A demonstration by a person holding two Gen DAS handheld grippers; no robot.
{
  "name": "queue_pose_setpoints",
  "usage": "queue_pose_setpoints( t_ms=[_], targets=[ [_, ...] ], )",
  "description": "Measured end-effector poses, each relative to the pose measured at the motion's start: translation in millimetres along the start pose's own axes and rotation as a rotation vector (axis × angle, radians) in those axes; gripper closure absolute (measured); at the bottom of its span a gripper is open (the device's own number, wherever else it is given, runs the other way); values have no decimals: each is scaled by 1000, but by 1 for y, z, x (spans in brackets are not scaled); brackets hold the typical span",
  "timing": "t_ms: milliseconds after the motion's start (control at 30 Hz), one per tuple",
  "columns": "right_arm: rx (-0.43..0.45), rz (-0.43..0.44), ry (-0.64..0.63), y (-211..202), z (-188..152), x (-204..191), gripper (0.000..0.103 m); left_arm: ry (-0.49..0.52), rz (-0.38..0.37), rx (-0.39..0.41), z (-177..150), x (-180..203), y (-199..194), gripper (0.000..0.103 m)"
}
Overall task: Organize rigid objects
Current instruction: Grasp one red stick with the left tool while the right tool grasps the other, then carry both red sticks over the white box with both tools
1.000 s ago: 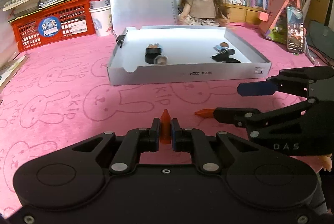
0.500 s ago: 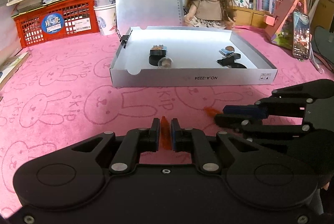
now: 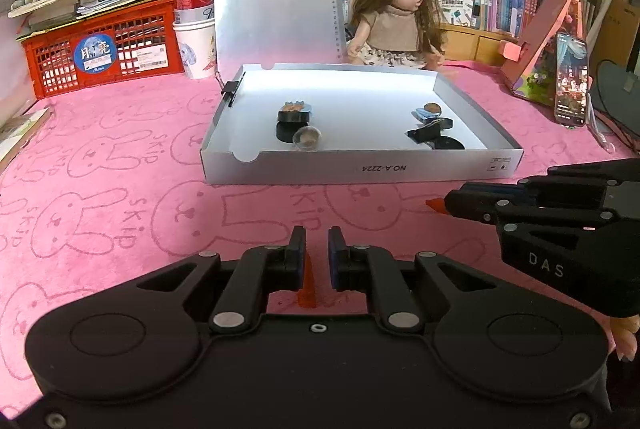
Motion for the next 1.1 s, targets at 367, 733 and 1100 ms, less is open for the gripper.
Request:
queue_pose_setpoints(
  t_ms=[367, 733, 1100],
  targets=[
    [5, -7, 13, -2, -4, 2, 90, 1, -11, 0, 1, 5, 0, 91],
    [3, 2, -13, -7, -13, -2, 90, 9, -24, 3, -3, 5, -3, 91],
    [32, -54, -6, -5, -29, -4, 48, 40, -11, 7, -21, 8, 1, 66]
  ],
)
Point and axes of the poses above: each gripper's, at about its wrist camera, not at the fingertips, and y roughly the way its jaws point, x to its right, z to its top, the point moved 3 cm from there along y, roughly the way its jaws point, and after that the axes turned 12 degrees about -x, right-handed, at the moved point
